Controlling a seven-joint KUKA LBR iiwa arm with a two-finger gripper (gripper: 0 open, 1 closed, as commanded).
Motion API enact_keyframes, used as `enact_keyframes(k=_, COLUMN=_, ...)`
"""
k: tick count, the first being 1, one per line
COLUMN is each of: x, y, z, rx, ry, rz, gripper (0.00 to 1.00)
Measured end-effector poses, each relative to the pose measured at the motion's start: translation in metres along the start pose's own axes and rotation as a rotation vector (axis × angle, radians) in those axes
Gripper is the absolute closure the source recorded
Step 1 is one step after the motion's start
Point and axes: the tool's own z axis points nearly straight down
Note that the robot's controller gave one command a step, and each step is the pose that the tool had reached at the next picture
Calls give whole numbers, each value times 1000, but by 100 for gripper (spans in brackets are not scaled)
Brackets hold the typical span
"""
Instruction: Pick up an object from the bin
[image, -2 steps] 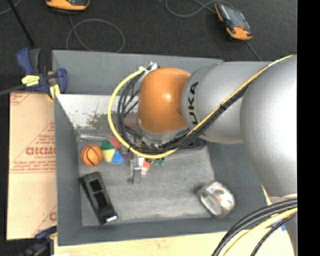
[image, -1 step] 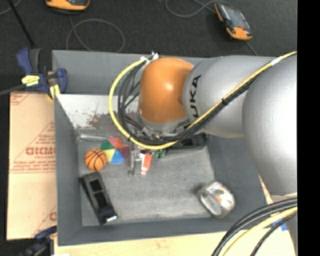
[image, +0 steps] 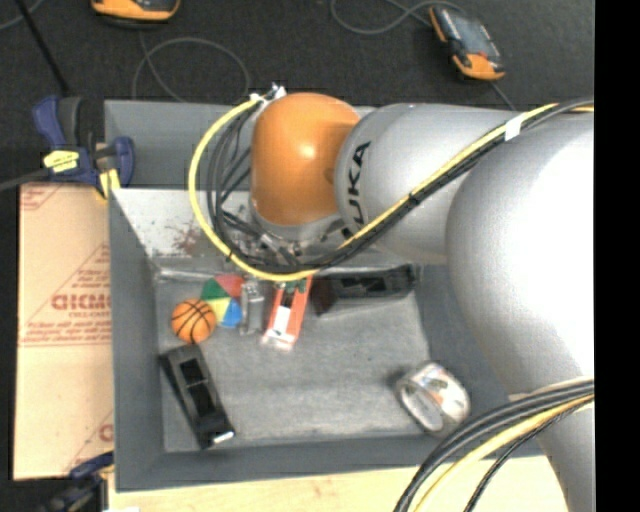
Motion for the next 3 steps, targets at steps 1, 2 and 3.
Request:
enact_keyframes(k=1, x=-1, y=9, z=32, rx=0, ry=-3, rz=-62, gripper=0)
enact_keyframes(k=2, x=8, y=34, z=67, rx=-2, ry=-6, rz=94, gripper=100)
enact_keyframes(k=3, x=8, y=34, z=67, rx=-2, ry=-6, rz=94, gripper=100)
